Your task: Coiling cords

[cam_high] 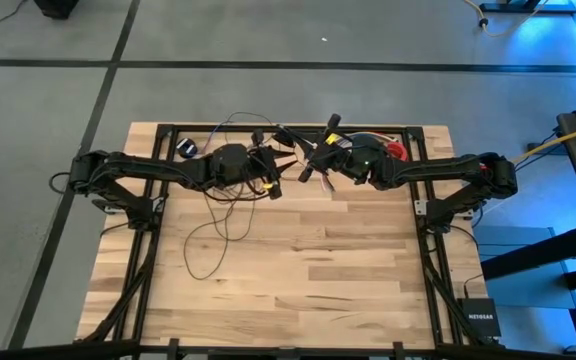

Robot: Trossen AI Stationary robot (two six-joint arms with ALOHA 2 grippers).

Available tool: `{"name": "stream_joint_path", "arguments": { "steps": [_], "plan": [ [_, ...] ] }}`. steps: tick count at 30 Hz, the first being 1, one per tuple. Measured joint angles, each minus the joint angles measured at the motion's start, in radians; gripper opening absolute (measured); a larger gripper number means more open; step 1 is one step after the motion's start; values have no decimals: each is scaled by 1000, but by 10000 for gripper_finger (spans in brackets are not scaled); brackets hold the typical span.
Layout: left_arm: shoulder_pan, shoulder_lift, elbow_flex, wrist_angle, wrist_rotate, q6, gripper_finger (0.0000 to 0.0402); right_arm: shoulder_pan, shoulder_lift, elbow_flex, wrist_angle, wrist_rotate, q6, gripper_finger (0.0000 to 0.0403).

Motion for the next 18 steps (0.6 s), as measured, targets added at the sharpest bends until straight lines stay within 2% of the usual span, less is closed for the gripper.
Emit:
{"name": "stream_joint_path", "arguments": {
  "steps": [12, 18],
  "plan": [
    [-8, -10, 1, -32, -2, -10, 88, 0, 0, 0, -10, 0, 0, 5],
    [-28, -35, 22, -101, -104, -22, 88, 0, 0, 0, -21, 9, 0, 5]
  ]
}}
